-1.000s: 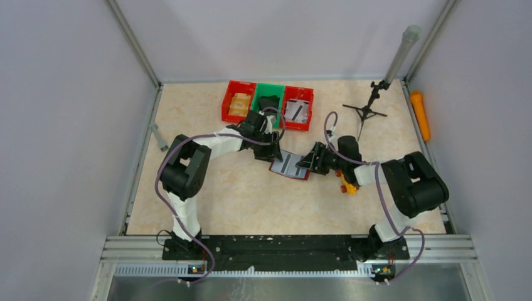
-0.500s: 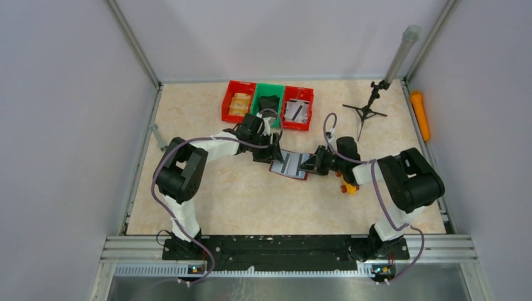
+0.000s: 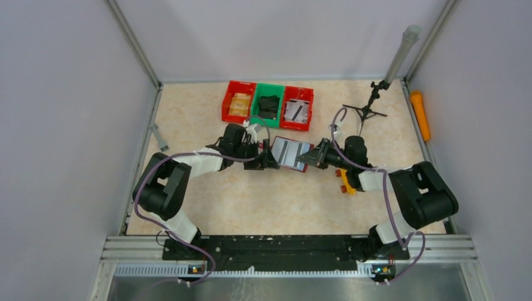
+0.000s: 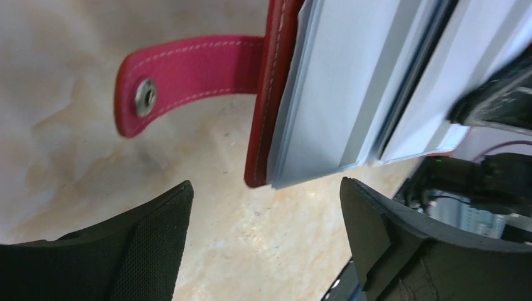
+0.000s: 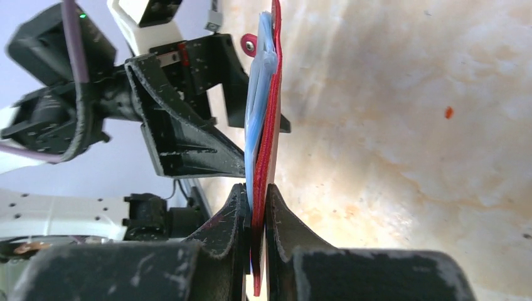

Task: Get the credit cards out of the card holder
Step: Remove the credit card from the card holder.

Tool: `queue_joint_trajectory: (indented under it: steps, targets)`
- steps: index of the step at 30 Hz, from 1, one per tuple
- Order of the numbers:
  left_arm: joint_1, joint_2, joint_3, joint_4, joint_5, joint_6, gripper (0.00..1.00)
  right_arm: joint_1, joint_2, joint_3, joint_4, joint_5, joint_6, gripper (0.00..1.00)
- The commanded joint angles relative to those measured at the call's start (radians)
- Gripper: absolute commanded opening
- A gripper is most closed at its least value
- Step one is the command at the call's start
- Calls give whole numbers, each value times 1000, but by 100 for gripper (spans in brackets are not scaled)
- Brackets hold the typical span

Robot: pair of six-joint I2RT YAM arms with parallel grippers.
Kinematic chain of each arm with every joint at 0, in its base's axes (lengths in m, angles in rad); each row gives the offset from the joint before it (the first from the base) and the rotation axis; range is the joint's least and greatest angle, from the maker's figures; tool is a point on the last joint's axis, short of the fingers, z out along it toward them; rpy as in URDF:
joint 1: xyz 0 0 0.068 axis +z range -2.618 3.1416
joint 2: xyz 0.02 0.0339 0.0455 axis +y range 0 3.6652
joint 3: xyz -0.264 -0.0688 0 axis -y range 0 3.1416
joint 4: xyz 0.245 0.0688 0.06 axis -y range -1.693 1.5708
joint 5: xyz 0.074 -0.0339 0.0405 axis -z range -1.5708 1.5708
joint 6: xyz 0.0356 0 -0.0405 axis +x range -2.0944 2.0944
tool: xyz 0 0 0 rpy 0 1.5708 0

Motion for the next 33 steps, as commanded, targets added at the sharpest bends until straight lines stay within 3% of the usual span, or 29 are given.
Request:
queue_joint_trajectory:
  steps: [1, 7, 12, 19, 23, 30, 33]
  targets:
    - [42, -56, -62, 328, 227, -125, 89, -8, -40, -2, 200, -71, 108, 0]
    - [57, -113, -212, 775, 328, -353, 90, -7, -102, 8, 179, -87, 130, 0]
    - [60, -121, -242, 912, 365, -433, 85, -5, -161, -13, 158, -108, 141, 0]
    - [90, -111, -269, 1067, 397, -535, 65, -2, -194, -13, 141, -163, 141, 0]
    - [104, -120, -280, 1077, 393, -541, 55, 6, -198, -5, 120, -172, 127, 0]
    - [130, -112, -292, 1044, 368, -527, 19, 31, -195, 35, 29, -172, 70, 0]
    - [131, -95, -291, 1061, 374, -539, 16, 34, -187, 54, -4, -173, 46, 0]
